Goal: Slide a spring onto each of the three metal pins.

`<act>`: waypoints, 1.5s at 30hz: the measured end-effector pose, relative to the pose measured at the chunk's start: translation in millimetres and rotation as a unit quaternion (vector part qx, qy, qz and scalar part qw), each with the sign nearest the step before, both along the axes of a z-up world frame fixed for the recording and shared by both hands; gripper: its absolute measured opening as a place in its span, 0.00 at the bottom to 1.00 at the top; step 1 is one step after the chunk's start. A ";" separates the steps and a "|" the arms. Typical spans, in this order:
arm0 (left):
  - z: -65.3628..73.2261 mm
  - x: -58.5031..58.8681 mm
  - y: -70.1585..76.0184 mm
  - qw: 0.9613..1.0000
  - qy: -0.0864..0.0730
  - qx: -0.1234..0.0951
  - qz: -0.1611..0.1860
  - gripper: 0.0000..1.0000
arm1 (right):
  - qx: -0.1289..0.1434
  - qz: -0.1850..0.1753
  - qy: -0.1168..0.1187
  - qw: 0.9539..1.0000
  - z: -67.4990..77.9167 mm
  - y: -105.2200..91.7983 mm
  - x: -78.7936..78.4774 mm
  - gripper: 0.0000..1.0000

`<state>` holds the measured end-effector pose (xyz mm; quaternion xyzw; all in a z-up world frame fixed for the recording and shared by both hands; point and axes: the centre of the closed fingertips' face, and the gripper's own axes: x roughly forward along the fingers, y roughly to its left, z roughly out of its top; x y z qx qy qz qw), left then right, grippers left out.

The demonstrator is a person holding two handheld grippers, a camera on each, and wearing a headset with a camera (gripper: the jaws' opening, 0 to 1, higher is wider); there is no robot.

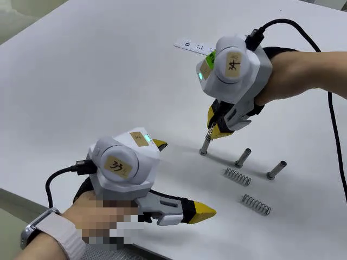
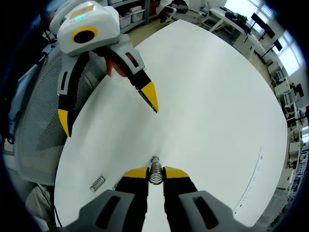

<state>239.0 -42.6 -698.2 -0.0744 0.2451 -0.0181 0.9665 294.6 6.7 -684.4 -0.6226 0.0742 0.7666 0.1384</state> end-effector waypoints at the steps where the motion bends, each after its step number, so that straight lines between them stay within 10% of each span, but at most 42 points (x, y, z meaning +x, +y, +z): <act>1: -0.2 0.0 -0.2 1.000 0.000 0.000 0.000 1.00 | -0.001 0.001 -0.002 1.000 -0.9 0.0 0.1 0.12; 45: -7.5 1.4 -6.6 1.000 0.014 -0.003 -0.012 1.00 | -0.030 0.029 -0.045 0.998 -56.0 2.3 2.1 0.12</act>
